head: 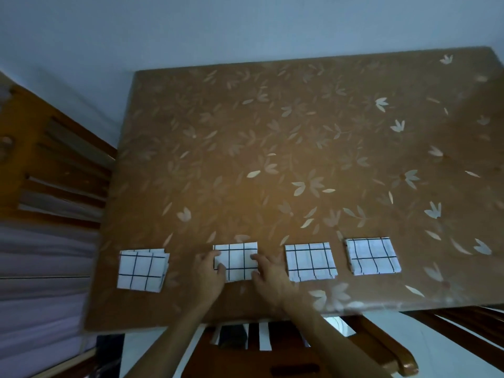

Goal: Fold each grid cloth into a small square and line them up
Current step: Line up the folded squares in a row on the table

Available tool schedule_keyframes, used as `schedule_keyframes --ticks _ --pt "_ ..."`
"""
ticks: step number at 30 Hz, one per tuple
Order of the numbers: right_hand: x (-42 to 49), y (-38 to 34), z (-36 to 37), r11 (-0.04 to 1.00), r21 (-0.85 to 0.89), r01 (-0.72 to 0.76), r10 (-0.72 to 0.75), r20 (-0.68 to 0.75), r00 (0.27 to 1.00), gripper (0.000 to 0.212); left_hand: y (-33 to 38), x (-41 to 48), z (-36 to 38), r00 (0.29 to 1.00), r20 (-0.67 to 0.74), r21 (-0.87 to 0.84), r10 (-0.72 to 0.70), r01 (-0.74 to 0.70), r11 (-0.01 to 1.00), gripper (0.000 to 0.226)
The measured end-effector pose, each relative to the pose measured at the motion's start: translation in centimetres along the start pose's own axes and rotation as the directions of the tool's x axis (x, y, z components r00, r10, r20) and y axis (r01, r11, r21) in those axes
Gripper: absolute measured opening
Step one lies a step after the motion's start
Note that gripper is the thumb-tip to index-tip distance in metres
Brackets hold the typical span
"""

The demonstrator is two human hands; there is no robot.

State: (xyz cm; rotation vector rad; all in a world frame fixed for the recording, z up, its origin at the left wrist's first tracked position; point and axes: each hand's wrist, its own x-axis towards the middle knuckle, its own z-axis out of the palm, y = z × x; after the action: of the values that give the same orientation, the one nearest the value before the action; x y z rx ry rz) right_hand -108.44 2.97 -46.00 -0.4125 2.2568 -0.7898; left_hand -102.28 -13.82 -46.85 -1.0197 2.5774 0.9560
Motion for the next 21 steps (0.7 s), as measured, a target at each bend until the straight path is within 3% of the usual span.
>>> schedule_keyframes --ticks 5,11,13,16,18,21 --pt "-0.3 0.3 0.9 0.995 -0.021 -0.097 0.096 -0.055 0.994 0.044 0.1 -0.3 0.6 0.994 0.081 -0.079 0.076 -0.07 0.994 0.031" --pt "-1.5 1.1 1.7 0.967 -0.231 -0.109 0.065 -0.193 0.979 0.046 -0.1 -1.4 0.7 0.979 0.078 0.066 0.189 -0.194 0.979 0.04" --pt "-1.5 0.6 2.2 0.929 -0.366 -0.057 -0.026 -0.216 0.976 0.05 -0.7 -1.4 0.9 0.952 0.072 0.182 0.297 -0.306 0.935 0.045" --pt "-1.0 0.1 3.7 0.88 -0.47 0.068 -0.148 -0.136 0.98 0.051 -1.6 -1.1 1.3 0.879 0.166 0.34 0.446 -0.476 0.811 0.043" --pt "-0.9 0.1 4.4 0.868 -0.489 0.089 -0.144 -0.075 0.987 0.06 -2.1 -0.9 1.2 0.855 0.219 0.377 0.471 -0.519 0.767 0.042" --pt "-0.8 0.6 4.2 0.868 -0.496 0.015 -0.075 -0.102 0.992 0.06 -2.7 -0.7 0.7 0.839 0.288 0.394 0.462 -0.544 0.741 0.047"
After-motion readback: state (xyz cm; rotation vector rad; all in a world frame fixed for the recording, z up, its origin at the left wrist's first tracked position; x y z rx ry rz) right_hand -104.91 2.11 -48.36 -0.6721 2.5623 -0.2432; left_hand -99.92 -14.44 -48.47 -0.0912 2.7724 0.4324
